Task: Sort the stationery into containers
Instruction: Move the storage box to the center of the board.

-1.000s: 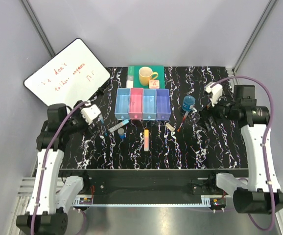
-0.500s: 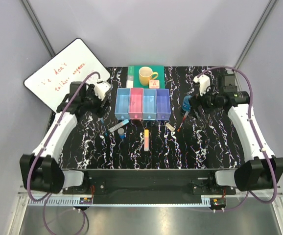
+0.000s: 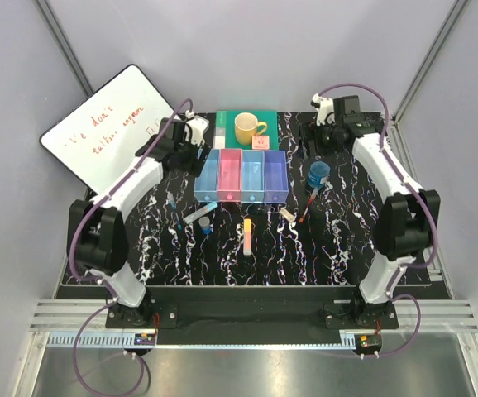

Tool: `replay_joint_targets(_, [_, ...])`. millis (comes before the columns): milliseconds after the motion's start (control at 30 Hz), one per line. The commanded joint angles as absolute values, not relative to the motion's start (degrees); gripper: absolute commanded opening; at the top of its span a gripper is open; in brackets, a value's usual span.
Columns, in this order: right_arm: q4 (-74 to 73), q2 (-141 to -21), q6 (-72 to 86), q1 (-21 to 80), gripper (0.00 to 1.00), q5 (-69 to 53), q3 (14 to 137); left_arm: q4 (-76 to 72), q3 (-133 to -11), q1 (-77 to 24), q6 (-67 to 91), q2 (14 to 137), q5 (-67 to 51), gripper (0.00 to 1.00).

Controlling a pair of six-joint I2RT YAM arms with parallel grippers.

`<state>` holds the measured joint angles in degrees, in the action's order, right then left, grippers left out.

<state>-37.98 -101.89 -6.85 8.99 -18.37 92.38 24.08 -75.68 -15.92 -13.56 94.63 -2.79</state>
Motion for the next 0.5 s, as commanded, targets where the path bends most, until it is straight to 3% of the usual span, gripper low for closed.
replay_joint_targets(0, [-34.72, -106.43, -2.20, 11.51, 0.88, -15.82, 97.99, 21.80, -81.11, -16.00, -8.71, 98.95, 3.95, 0.81])
replay_joint_targets(167, [-34.02, -112.14, -1.58, 13.44, 0.82, -15.82, 101.51, 20.48, -81.74, -16.00, -7.03, 101.51, 5.71, 0.79])
replay_joint_targets(233, [-33.84, -113.81, -1.41, 13.80, 0.75, -15.91, 102.13, 20.39, -81.74, -16.00, -6.59, 102.57, 6.15, 0.78])
replay_joint_targets(467, [-33.49, -116.89, -1.41, 14.94, 0.73, -15.82, 101.87, 20.30, -81.65, -16.00, -5.80, 104.85, 6.07, 0.77])
